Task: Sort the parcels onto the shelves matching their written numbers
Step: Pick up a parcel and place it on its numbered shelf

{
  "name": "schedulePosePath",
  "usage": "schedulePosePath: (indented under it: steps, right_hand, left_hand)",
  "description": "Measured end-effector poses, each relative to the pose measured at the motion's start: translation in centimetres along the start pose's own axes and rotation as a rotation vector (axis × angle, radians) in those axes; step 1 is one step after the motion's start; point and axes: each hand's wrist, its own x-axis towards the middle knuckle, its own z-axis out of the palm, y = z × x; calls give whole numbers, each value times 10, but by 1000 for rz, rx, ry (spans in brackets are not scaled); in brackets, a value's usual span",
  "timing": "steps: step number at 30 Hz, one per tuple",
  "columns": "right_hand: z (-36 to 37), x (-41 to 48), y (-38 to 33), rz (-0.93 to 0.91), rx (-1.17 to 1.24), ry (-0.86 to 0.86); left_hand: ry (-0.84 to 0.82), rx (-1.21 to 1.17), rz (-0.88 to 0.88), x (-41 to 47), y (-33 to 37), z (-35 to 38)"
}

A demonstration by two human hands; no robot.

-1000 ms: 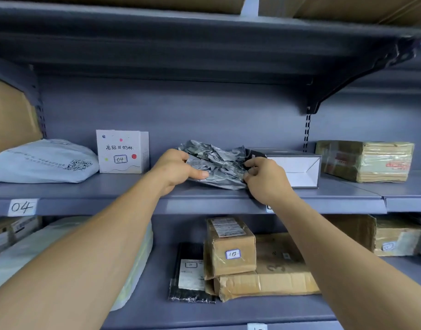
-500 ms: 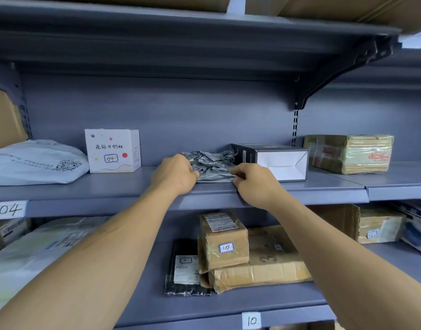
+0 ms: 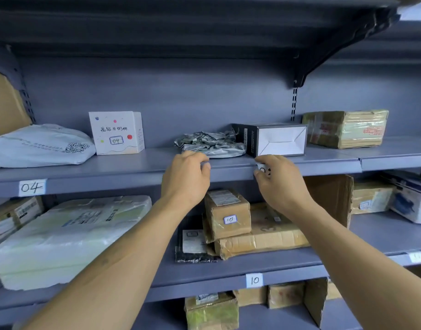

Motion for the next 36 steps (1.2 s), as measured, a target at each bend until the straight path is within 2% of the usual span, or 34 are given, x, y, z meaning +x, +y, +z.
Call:
schedulePosePath:
  steps: [5, 10, 16, 23, 28, 36]
  right_hand:
    - [-1, -34, 17, 25, -48, 23]
    - [-8, -62, 34, 72, -57, -67]
    - [-20, -99, 74, 127, -77, -267]
    - [-60, -167, 149, 312, -121, -437]
    - [-91, -225, 206, 433, -145, -494]
    - [-152, -313, 290, 669, -189, -494]
  left_hand:
    - [-4, 20, 128, -32, 11, 12]
    - [-100, 12, 150, -71, 31, 29]
    - [-324, -32, 3, -115, 65, 54]
    - [-592, -64, -130, -178, 117, 111]
    - [-704, -83, -110, -227, 170, 146]
    - [-921, -162, -25, -292, 258, 208]
